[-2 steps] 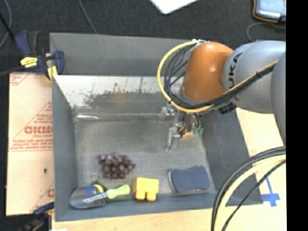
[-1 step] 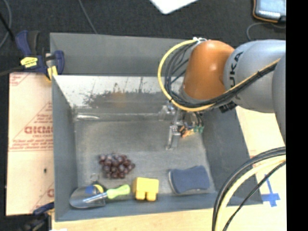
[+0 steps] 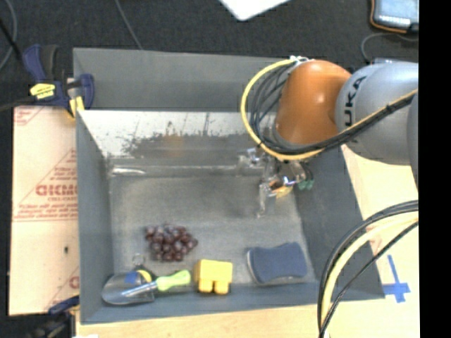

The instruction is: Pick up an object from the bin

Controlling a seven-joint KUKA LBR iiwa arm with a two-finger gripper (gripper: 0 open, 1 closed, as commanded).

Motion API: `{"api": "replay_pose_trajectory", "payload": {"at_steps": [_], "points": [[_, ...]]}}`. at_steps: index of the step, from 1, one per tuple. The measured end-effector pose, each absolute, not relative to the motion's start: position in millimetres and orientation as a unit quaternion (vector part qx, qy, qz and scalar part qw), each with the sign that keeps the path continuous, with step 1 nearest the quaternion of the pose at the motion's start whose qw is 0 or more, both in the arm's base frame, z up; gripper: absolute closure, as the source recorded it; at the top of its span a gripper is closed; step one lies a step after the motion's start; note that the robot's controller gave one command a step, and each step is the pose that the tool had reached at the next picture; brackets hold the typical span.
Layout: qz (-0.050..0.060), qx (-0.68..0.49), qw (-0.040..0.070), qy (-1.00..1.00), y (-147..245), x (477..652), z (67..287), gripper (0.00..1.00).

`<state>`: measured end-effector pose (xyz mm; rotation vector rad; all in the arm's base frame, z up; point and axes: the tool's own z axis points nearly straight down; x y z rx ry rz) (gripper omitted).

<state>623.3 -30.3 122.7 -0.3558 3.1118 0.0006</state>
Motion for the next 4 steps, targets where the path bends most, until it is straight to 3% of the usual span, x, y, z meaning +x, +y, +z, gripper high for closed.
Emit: {"api": "replay_pose_trajectory", "payload": {"at_steps": [1,2,3,4], "points": [[-0.001,-0.183,0.004,0.983,-66,625.2,112,0.00],[0.000,-0.095,0.007,0.995,-95,635.6,117,0.00],[-0.002,-0.184,0.008,0.983,-111,641.3,86,0.00],[0.000,-0.115,0.010,0.993,-125,637.6,72,1.00]]}}
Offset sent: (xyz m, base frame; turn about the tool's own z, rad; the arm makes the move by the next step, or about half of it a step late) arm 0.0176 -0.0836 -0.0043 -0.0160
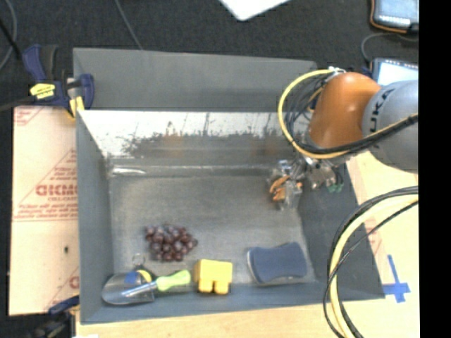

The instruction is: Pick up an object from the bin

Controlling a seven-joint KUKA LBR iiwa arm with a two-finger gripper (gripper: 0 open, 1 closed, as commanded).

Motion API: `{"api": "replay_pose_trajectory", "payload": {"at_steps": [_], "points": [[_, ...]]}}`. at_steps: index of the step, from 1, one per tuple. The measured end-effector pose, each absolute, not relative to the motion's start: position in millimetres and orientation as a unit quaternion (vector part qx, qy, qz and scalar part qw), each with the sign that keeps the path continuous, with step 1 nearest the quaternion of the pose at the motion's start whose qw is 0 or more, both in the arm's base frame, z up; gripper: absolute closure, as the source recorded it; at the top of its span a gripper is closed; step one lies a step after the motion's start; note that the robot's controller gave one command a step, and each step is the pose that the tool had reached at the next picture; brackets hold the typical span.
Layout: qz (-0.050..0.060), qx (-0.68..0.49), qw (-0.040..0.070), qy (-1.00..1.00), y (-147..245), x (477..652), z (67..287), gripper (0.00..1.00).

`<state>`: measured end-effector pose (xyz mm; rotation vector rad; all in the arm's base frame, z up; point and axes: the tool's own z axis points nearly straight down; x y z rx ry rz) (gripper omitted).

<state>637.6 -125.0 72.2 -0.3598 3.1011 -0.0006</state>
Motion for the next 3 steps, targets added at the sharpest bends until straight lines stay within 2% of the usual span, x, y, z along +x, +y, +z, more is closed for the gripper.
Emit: {"api": "replay_pose_trajectory", "payload": {"at_steps": [2,3], "points": [[0.001,-0.115,0.008,0.993,-125,636.0,76,1.00],[0.001,-0.115,0.006,0.993,-124,634.6,96,1.00]]}}
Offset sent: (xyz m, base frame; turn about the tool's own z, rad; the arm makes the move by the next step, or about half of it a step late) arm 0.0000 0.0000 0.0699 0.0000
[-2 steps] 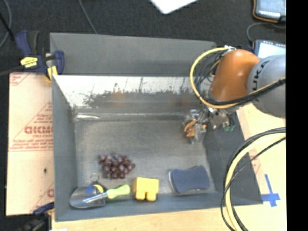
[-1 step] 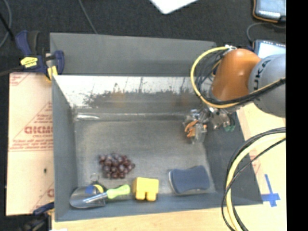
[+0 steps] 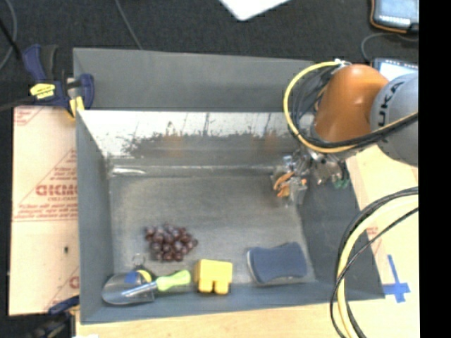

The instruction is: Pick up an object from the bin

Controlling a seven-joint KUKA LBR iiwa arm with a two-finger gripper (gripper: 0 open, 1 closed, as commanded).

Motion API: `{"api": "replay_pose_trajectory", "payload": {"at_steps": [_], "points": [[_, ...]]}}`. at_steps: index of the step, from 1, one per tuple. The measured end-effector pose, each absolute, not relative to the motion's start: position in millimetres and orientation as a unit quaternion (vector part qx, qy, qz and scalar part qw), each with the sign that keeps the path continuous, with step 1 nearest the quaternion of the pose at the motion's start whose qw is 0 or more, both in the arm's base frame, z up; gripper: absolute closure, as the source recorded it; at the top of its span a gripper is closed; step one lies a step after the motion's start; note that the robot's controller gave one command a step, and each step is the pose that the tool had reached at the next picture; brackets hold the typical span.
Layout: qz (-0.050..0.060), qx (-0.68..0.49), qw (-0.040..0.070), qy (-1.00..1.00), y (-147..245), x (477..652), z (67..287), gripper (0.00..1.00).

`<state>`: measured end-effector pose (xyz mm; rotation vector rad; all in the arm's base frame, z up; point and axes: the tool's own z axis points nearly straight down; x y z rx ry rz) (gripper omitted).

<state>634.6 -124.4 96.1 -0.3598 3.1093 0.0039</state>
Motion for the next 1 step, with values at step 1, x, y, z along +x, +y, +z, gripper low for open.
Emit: {"api": "replay_pose_trajectory", "payload": {"at_steps": [1], "points": [[-0.001,-0.115,0.010,0.993,-125.2,637.1,114.4,1.00]]}}
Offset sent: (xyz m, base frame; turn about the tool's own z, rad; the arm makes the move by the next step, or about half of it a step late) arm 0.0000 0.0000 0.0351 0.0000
